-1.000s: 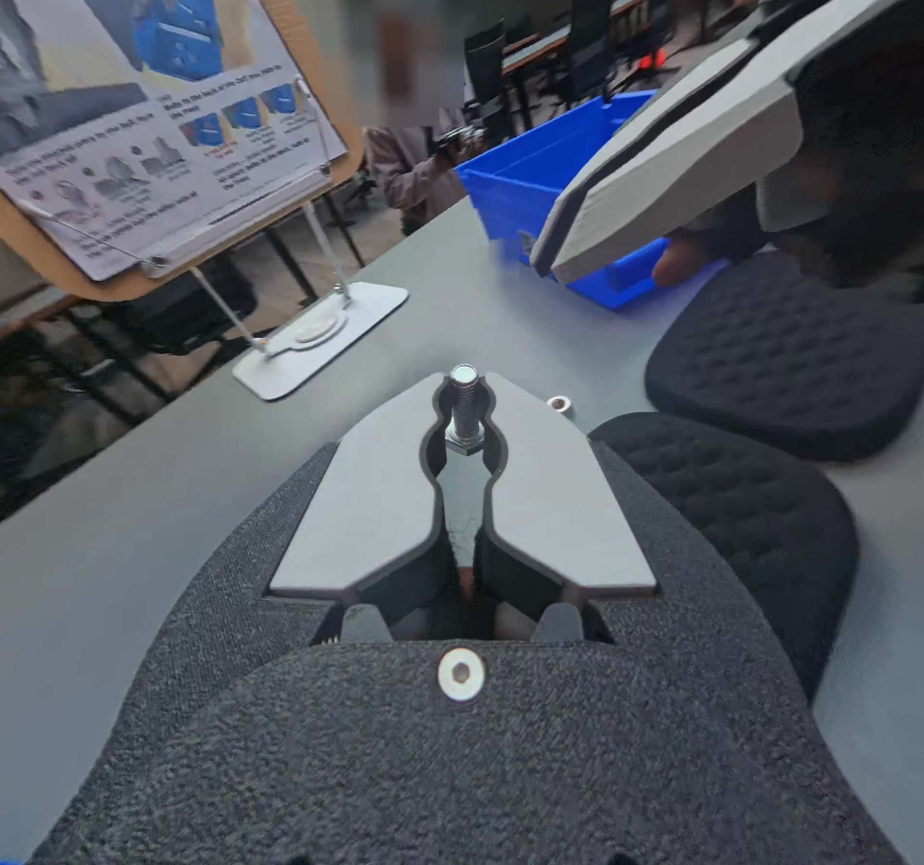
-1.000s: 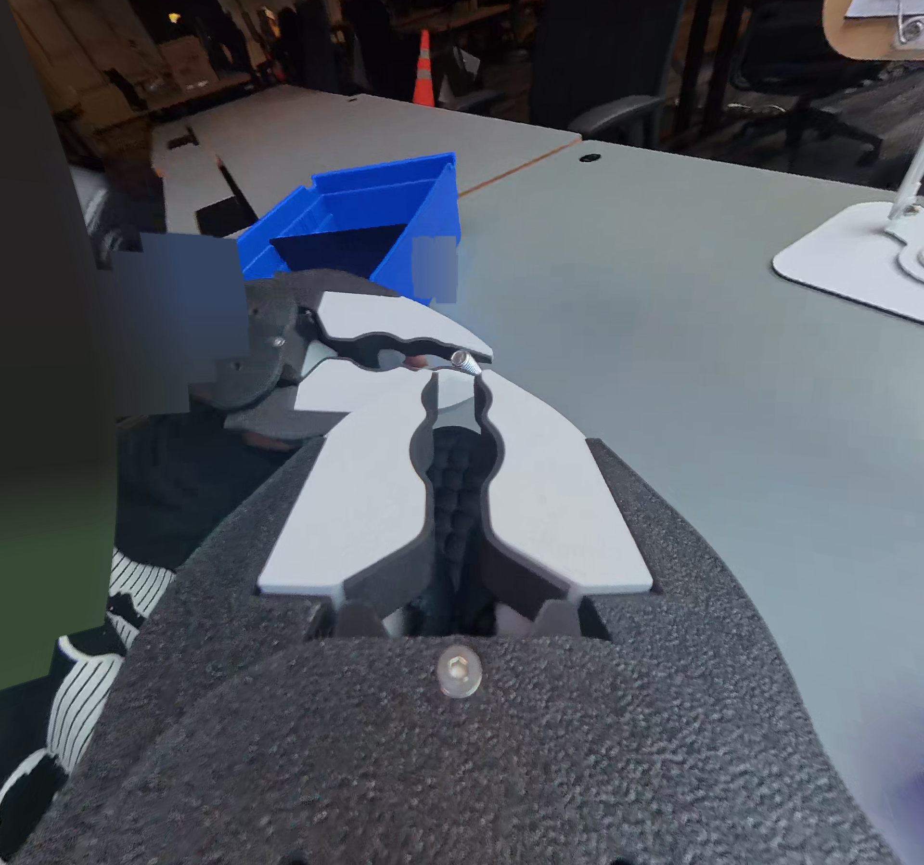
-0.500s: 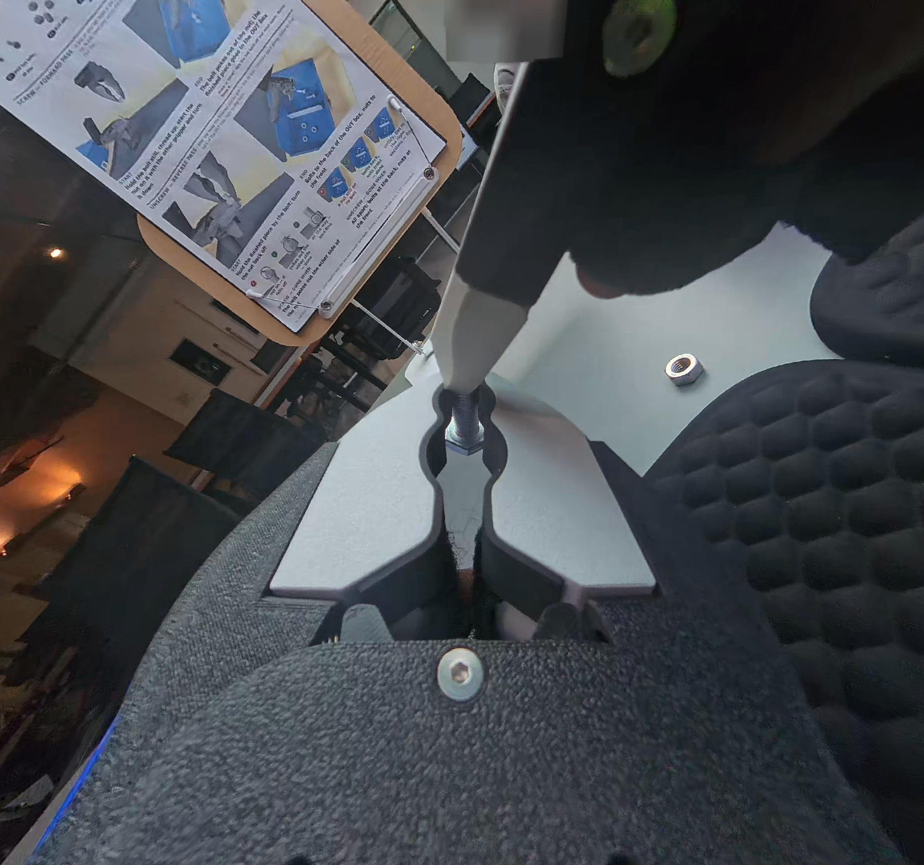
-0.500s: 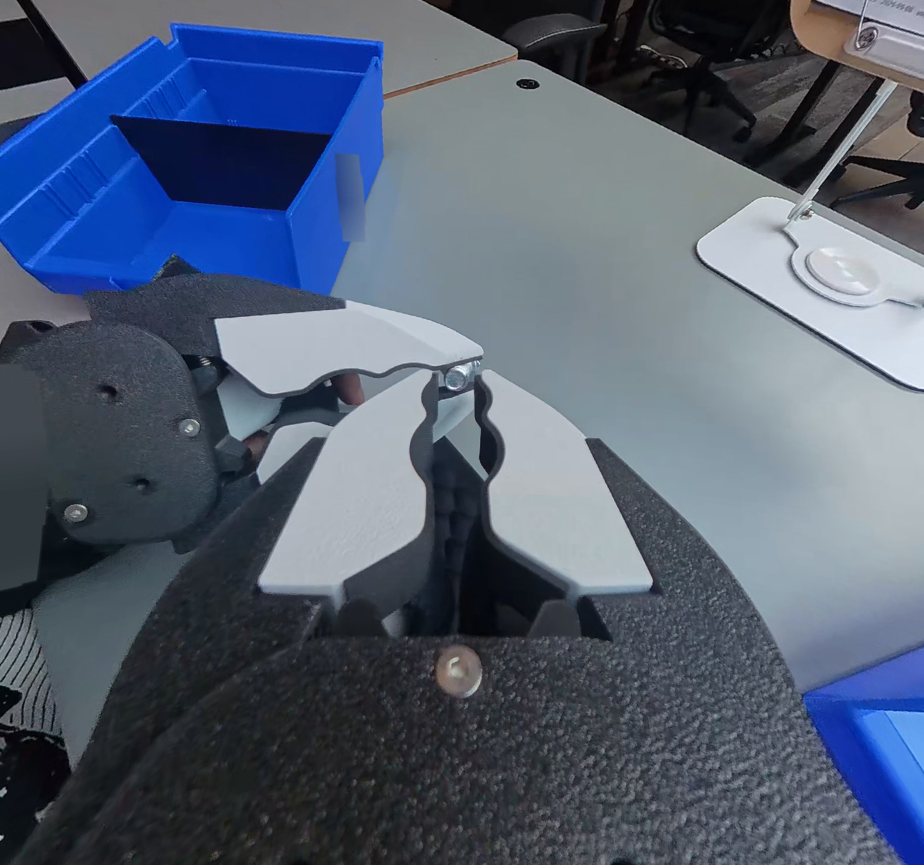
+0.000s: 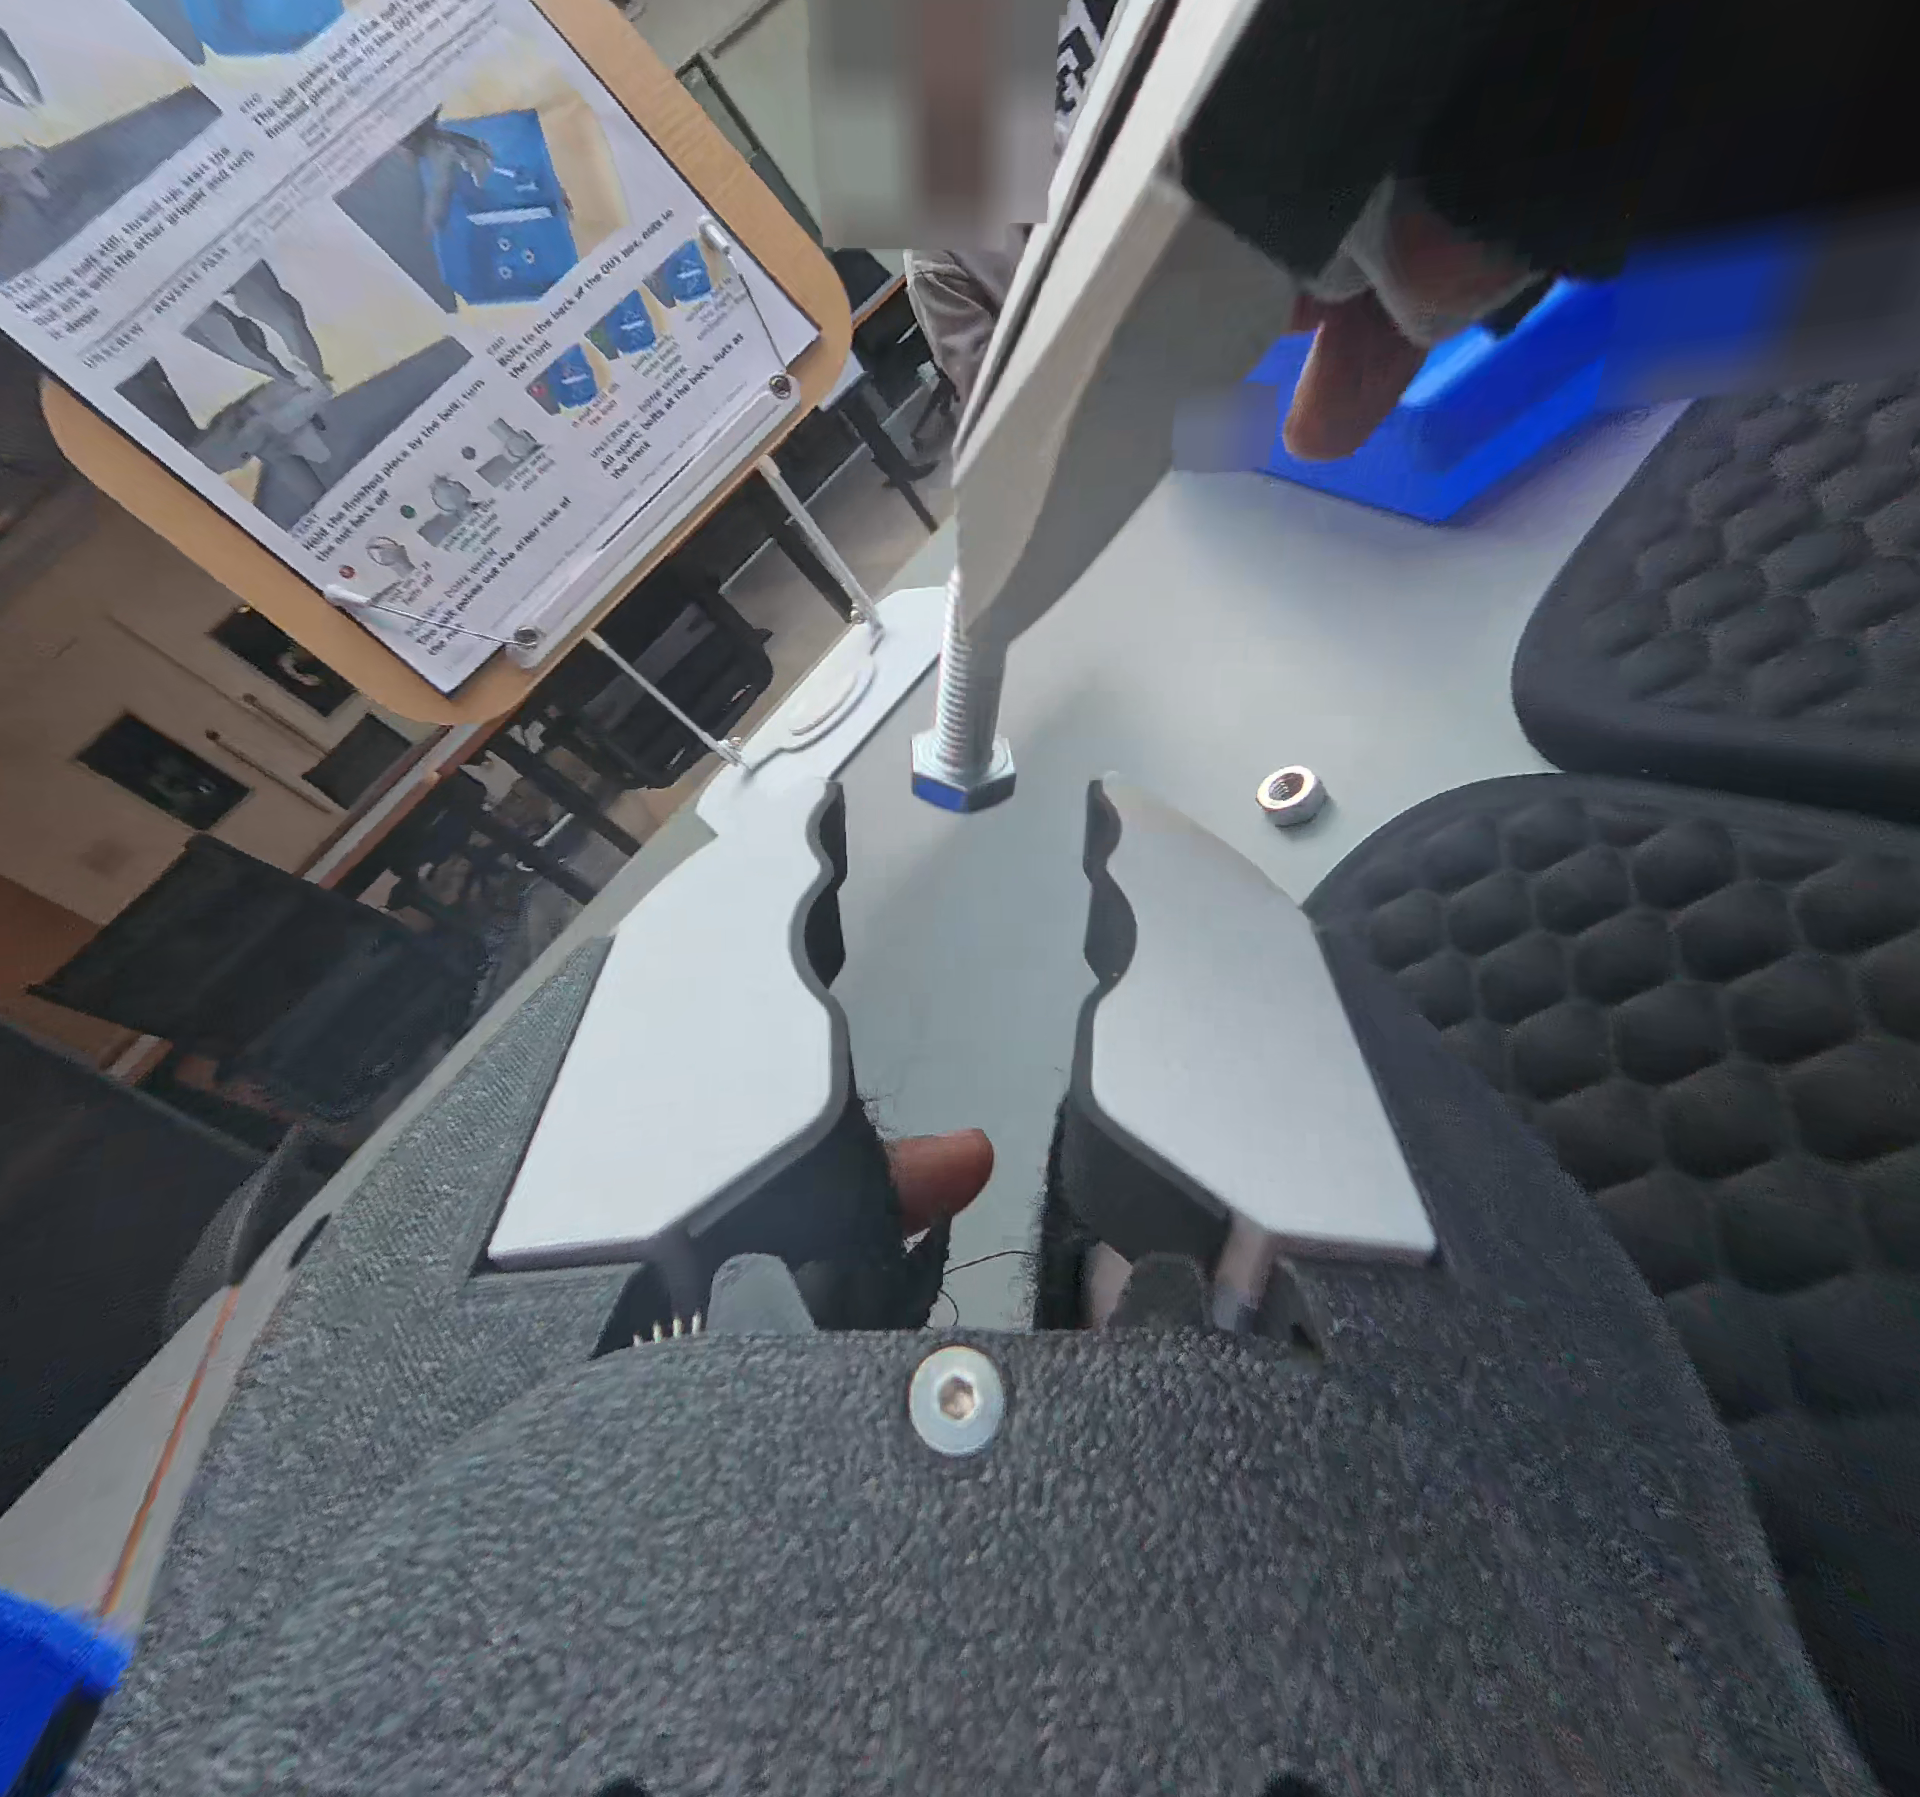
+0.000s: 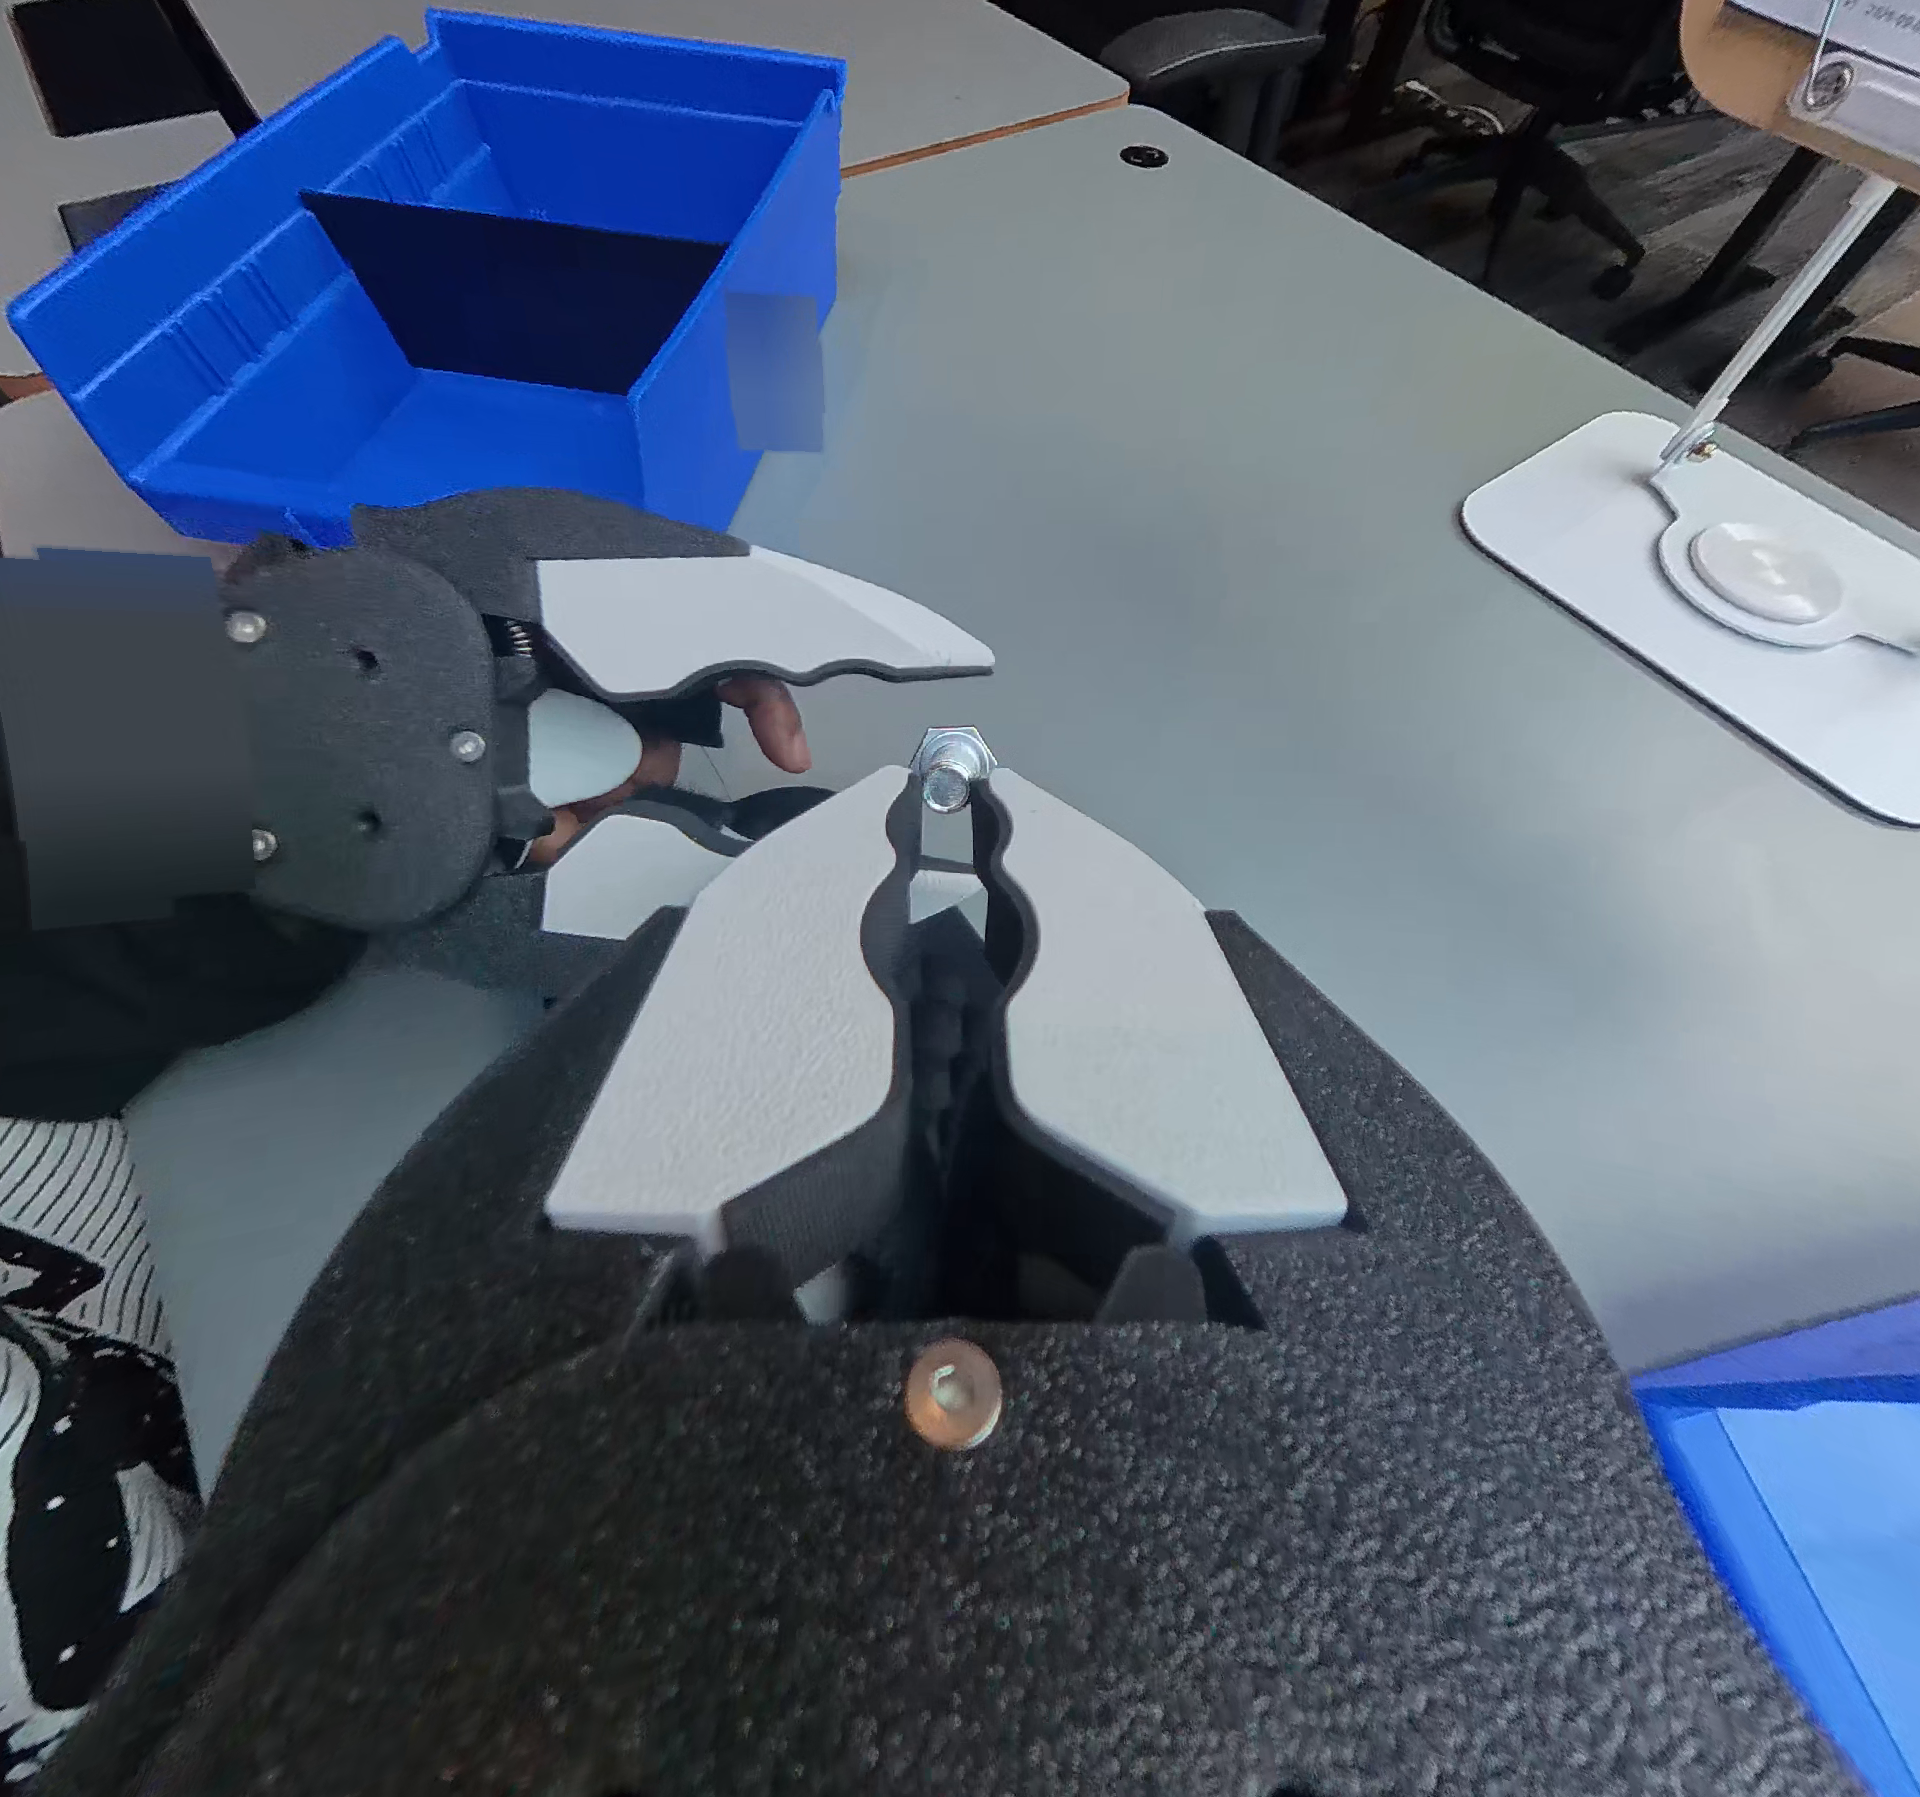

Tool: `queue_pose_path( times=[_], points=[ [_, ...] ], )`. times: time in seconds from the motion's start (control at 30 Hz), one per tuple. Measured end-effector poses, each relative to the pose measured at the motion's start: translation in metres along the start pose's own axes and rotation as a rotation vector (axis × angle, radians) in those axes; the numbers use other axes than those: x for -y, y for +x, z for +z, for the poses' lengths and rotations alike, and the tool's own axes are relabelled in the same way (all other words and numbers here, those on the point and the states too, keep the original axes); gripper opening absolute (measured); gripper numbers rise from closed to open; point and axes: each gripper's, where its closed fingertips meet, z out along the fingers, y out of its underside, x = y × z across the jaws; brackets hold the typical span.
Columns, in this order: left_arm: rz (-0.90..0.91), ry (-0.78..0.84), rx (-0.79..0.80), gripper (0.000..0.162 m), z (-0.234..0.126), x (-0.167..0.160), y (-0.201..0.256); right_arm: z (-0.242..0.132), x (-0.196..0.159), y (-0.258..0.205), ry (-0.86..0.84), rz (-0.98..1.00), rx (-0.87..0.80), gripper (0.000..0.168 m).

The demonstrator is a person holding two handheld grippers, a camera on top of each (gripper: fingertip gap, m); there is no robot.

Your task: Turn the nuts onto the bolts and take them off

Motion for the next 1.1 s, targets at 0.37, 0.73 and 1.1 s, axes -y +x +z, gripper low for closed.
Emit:
queue_pose_path(
  times=[0.37,0.73,1.1],
  points=[
    [-0.087,0.102,-0.119,0.030,-0.003,0.011,0.016,-0.011,-0.002,-0.014,-0.096,-0.032,0.067,0.008],
    [0.088,0.049,0.072,0.022,-0.004,0.010,0.000,-0.006,0.002,-0.016,-0.049,0.095,0.065,0.008],
    [0.077,0.029,0.050,0.018,-0.003,0.008,0.002,-0.006,0.002,-0.019,-0.054,0.083,0.053,0.009]
  ],
)
